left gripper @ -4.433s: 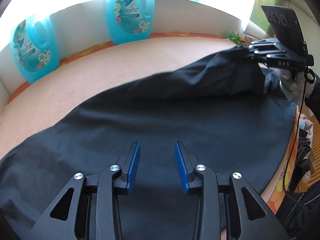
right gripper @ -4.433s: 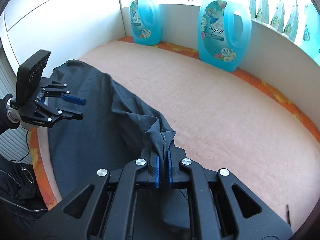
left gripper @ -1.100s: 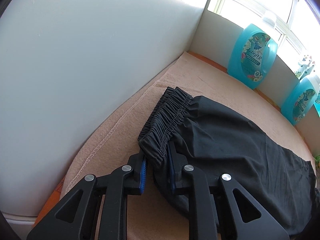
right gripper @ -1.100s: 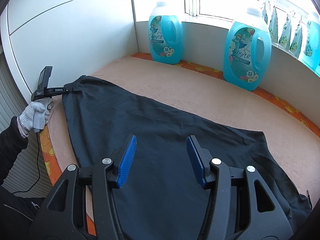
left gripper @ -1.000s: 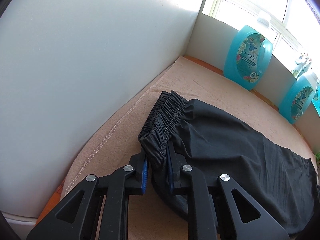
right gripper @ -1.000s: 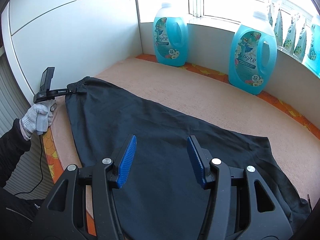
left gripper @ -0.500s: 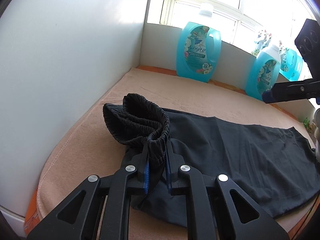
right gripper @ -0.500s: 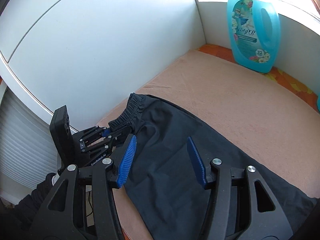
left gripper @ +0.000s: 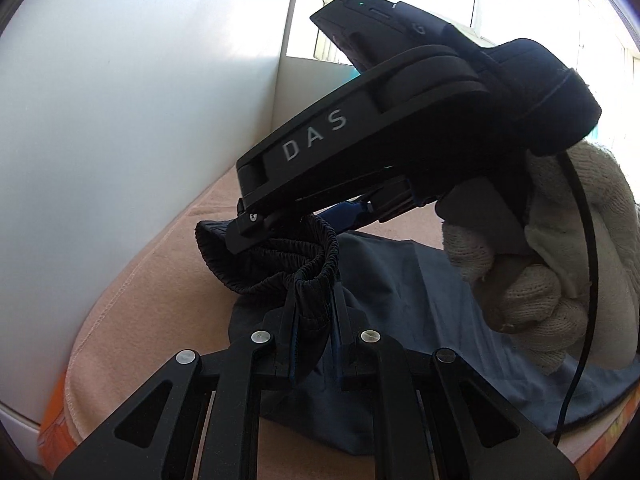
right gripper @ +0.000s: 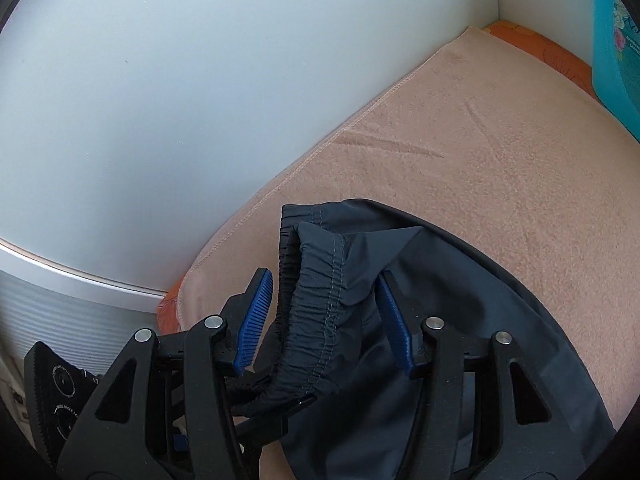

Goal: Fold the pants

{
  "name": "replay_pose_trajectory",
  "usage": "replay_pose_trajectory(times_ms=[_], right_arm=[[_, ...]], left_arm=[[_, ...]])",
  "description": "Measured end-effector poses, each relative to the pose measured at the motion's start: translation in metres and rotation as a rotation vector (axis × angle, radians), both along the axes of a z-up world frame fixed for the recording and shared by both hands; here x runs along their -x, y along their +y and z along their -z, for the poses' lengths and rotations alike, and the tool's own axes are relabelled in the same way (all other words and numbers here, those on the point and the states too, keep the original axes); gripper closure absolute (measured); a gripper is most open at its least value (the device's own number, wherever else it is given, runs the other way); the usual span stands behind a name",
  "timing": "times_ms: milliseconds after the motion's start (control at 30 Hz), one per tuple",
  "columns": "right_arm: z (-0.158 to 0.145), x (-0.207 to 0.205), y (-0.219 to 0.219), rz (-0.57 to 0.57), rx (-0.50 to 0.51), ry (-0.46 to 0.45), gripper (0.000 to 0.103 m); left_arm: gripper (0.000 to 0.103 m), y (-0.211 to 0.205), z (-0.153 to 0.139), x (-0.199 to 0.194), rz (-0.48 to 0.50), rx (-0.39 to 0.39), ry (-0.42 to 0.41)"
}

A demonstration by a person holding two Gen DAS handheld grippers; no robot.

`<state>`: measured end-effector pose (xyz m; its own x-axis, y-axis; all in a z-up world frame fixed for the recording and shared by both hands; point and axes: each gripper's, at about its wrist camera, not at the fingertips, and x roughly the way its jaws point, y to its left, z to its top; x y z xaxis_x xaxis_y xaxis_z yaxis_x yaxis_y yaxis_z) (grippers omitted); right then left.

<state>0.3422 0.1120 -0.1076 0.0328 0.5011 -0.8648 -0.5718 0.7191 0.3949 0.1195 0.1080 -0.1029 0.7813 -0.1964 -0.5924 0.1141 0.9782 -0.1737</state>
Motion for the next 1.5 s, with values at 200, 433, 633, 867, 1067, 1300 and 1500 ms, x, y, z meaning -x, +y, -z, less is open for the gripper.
replay_pose_trajectory(times_ms=[200,433,633,867,1067,1300,1500], right_arm=[[0.014,0.003,0.009,-0.01,0.041,-0.001,0.059],[-0.006,0.008,-0.015,0.053,-0.016,-0.042,0.09],[-0.031,0.014,-0.055,0.146,-0.117,-0.076,0.092],[-0.07,0.035,-0.13,0.288,-0.253,-0.12,0.092],[-0.083,0.066,-0.215,0.415,-0.296,-0.142,0.092],[-0.074,0.116,-0.315,0.549,-0.327,-0.159,0.092],[-0.076,0.156,-0.388,0.657,-0.301,-0.228,0.092]], left_arm=[[0.092,0.003,-0.001,-0.001,-0.002,0.0,0.004],[0.092,-0.004,-0.005,0.001,0.008,-0.009,-0.013],[0.094,-0.015,-0.02,0.013,0.064,0.021,-0.05],[0.095,-0.046,-0.052,0.03,0.175,0.024,-0.119],[0.071,-0.079,-0.057,0.049,0.285,-0.041,-0.133],[0.063,-0.103,-0.062,0.057,0.366,-0.002,-0.101],[0.06,-0.122,-0.061,0.054,0.441,0.014,-0.024]])
